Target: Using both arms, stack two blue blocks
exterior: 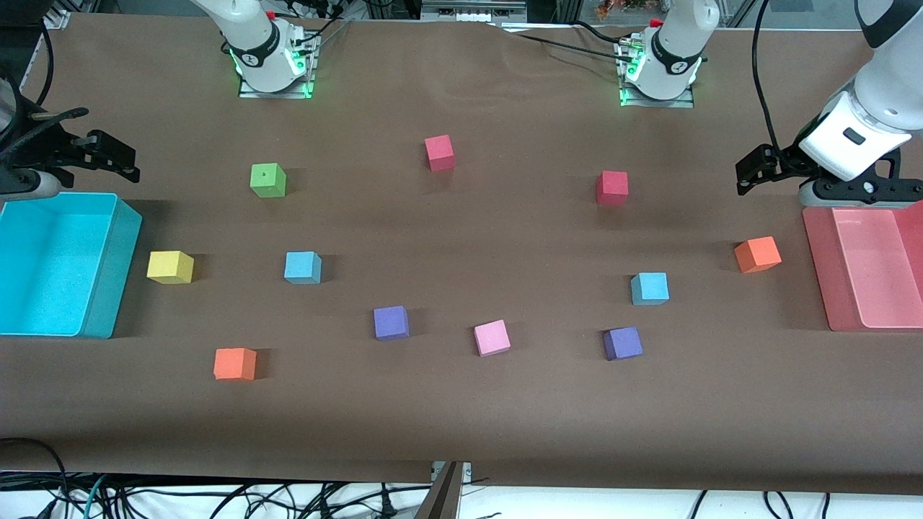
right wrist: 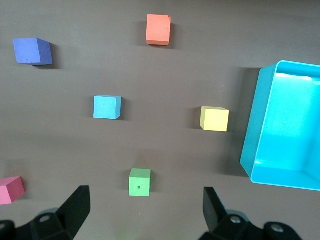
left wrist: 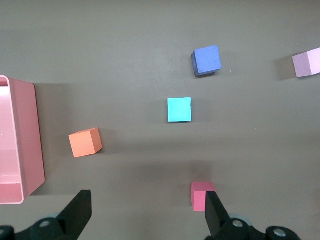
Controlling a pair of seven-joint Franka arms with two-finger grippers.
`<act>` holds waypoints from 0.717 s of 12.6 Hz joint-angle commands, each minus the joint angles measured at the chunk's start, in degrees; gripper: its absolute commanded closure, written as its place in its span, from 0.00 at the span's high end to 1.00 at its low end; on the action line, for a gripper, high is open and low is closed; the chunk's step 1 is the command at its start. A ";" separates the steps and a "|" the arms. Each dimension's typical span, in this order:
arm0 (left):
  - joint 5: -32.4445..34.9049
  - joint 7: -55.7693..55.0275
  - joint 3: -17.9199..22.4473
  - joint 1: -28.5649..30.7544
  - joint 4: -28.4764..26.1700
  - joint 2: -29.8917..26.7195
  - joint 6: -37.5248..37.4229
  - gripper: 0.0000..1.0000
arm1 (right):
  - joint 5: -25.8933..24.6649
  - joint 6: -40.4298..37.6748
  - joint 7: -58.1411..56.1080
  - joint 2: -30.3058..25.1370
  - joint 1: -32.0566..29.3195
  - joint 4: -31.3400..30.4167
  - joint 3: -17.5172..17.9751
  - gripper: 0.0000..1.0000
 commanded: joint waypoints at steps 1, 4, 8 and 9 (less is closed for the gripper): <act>-1.09 0.74 0.00 0.30 1.57 0.63 -0.95 1.00 | -0.02 -0.42 -0.35 -0.12 -0.36 0.27 0.53 1.00; -1.09 0.74 0.01 0.21 1.57 0.55 -1.04 1.00 | 0.16 -0.34 -0.79 -0.12 -0.45 -0.08 0.53 1.00; -1.09 1.18 0.09 0.30 1.65 0.55 -2.18 1.00 | 0.16 -0.16 -0.79 -0.12 -0.45 -0.43 0.79 1.00; -1.09 1.18 0.09 0.30 1.57 0.55 -2.18 1.00 | 0.16 -0.16 -0.79 -0.04 -0.45 -0.43 0.79 1.00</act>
